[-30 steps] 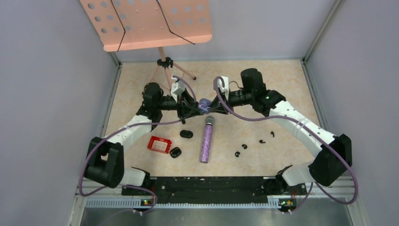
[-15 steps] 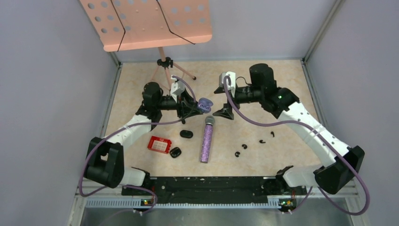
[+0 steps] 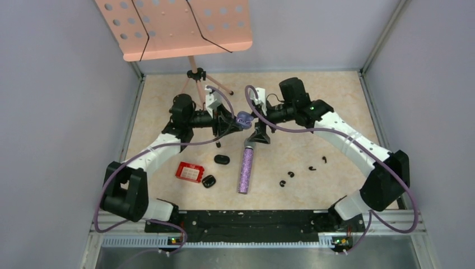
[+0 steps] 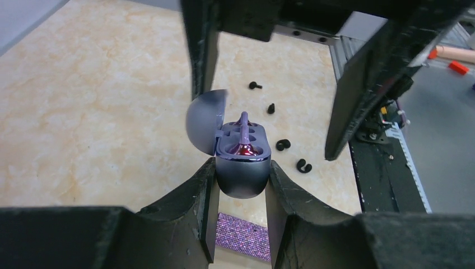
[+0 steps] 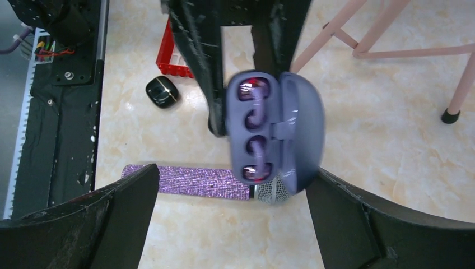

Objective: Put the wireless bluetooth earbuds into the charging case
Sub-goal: Close the charging case, then place the charging case at the center of the board.

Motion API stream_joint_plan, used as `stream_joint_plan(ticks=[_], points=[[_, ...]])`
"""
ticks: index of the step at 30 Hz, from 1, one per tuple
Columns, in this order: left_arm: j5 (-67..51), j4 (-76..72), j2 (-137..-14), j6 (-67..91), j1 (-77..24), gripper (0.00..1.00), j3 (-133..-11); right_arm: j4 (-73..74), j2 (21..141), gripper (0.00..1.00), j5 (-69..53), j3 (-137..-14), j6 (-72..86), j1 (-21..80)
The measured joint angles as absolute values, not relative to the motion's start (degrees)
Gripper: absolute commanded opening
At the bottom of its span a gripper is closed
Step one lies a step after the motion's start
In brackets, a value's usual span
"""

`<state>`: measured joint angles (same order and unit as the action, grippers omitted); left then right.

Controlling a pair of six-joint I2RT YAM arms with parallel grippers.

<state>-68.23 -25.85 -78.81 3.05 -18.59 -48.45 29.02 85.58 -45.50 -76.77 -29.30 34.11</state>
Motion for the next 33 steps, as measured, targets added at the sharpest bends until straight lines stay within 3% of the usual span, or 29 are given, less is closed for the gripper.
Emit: stream_joint_plan(ticks=[4,14,25,27,29,30,32,33], points=[[-63.35,-26.72,-82.54,7.33,-18.68,0.00,-50.15,28.71,82.91,0.99,-41.91,-76.01,-29.32,33.93],[-52.69,-29.34,-97.76,22.87,-20.01,0.00,-52.12,30.20,63.66,0.98,-29.06,-62.96,-29.54,25.08],[-36.71,-19.92,-115.02,37.10,-24.80,0.01,-66.57,38.41,64.55,0.95,-23.64,-56.66,-29.08,16.91],[-33.85,-17.19,-116.68,37.82,-26.00,0.10,-68.07,38.50,64.58,0.95,-23.53,-56.40,-28.82,16.84],[-31.77,-14.72,-117.67,37.80,-27.00,0.26,-69.34,38.41,64.64,0.95,-23.31,-55.94,-28.69,16.80],[-30.48,-13.15,-117.93,37.56,-27.44,0.47,-69.87,38.48,64.84,0.95,-23.16,-55.86,-28.64,16.80],[-28.51,-10.46,-117.86,36.38,-28.12,0.63,-70.35,38.28,65.65,0.95,-23.00,-55.86,-28.45,16.80],[-27.73,-9.23,-117.73,35.40,-28.32,0.87,-70.52,38.13,66.13,0.95,-22.94,-55.86,-28.42,16.80]])
